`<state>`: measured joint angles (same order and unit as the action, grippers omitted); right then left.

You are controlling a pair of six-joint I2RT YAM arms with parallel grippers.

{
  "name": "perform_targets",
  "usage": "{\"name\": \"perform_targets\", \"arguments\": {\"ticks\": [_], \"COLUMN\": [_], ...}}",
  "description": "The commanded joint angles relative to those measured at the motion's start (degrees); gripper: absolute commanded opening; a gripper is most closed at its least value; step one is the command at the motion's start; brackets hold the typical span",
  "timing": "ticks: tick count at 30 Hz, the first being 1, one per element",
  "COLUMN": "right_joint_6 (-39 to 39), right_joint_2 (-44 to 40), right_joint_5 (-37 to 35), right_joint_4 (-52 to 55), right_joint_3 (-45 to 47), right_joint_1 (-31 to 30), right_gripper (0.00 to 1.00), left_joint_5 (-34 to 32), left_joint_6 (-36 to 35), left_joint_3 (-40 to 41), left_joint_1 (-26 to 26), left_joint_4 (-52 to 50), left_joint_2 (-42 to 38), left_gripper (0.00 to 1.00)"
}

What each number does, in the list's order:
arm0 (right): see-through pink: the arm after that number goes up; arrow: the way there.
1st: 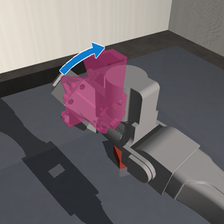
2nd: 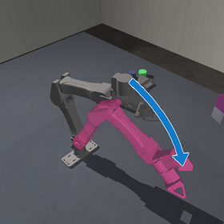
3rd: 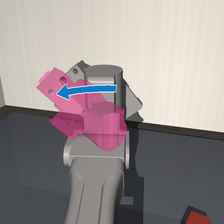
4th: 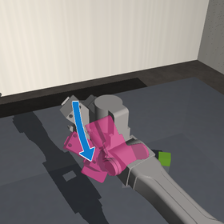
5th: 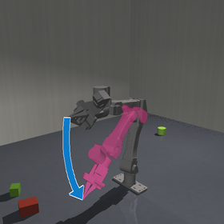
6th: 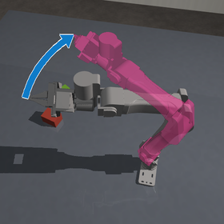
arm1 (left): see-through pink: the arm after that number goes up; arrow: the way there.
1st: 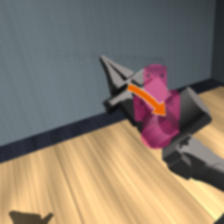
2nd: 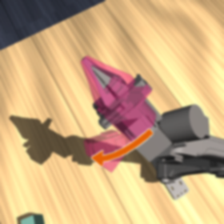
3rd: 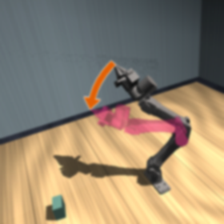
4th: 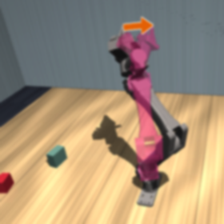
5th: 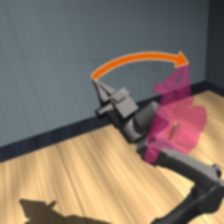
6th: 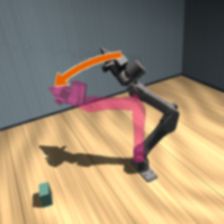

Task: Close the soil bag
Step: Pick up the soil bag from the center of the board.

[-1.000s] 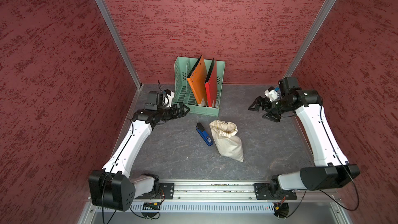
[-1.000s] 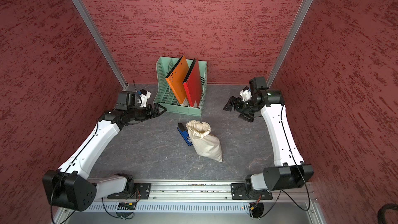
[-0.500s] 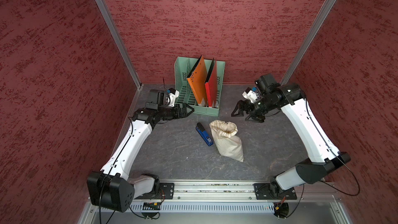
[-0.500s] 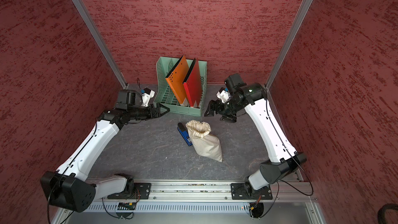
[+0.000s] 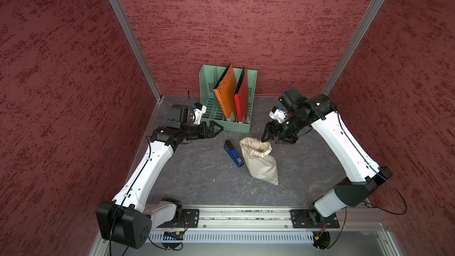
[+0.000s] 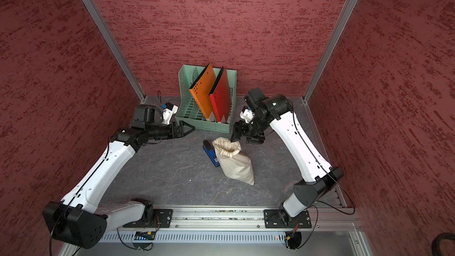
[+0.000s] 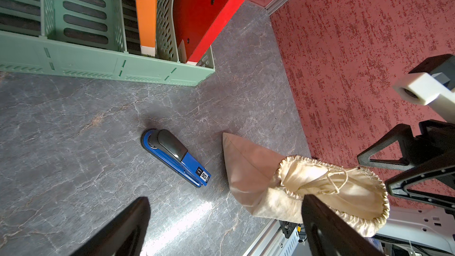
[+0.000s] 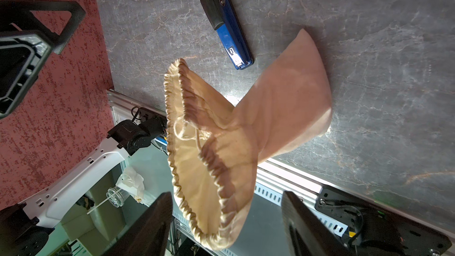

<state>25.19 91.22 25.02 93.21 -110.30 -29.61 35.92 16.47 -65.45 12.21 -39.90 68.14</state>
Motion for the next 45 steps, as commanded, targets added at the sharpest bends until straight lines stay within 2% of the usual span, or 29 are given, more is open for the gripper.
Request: {"name": "perform_targets", "arguments": {"ticks": [1, 6, 10, 16, 20, 22, 24, 30, 36, 41, 45], "right_joint_6": [0.1, 0.0, 0.3, 1.3, 2.0, 2.3, 3.0, 7.6, 14.2, 20.1, 24.9], "right_joint_2": [-1.1, -1.5, -2.0, -1.6, -1.9, -2.0, -2.1, -4.6, -9.7, -13.1, -15.2], "right_joint_5": [-1.3, -0.7, -0.6, -1.0, -1.6, -2.1, -2.7, -5.4, -11.5, -17.8, -20.8], "right_joint_4": [-0.3, -1.2, -2.7, -4.9, -6.0, -6.4, -7.2, -12.5, -18.7, -24.1, -30.6], "right_joint_3": [1.6, 4.0, 5.4, 6.0, 5.9, 5.9, 5.9, 5.9, 4.9, 5.1, 7.5], "right_joint_1": [-0.9, -1.6, -1.7, -1.7, -1.7, -1.7, -1.7, -1.7, -1.6, -1.6, -1.6], "right_gripper": [0.70, 0.65, 0.57, 0.33, 0.23, 0.14, 0.00, 0.00, 0.00, 0.00, 0.00], "left_joint_5": [0.3, 0.1, -0.2, -0.6, -0.7, -0.6, -0.5, -0.5, -0.6, -2.6, -1.6], "left_joint_6": [-0.1, -0.1, 0.1, 0.4, 0.3, 0.2, 0.3, 0.5, 0.9, 3.1, 6.1], "left_joint_3": [0.7, 0.9, 1.4, 1.1, 0.4, 0.0, -0.2, -0.2, -1.3, -3.9, -5.8], "left_joint_1": [0.4, 0.7, 0.8, 1.1, 1.3, 1.4, 1.5, 1.9, 1.9, 1.9, 1.9], "left_joint_4": [0.8, 0.4, 0.5, 0.5, 0.3, 0.1, -0.1, -0.3, -1.2, -2.7, -2.5], "left_joint_2": [-1.1, -1.6, -2.2, -2.0, -1.9, -1.7, -1.6, -1.9, -1.8, -0.6, 0.3], "left_gripper": [1.00, 1.00, 1.00, 1.00, 1.00, 1.00, 1.00, 1.00, 1.00, 1.00, 1.00]}}
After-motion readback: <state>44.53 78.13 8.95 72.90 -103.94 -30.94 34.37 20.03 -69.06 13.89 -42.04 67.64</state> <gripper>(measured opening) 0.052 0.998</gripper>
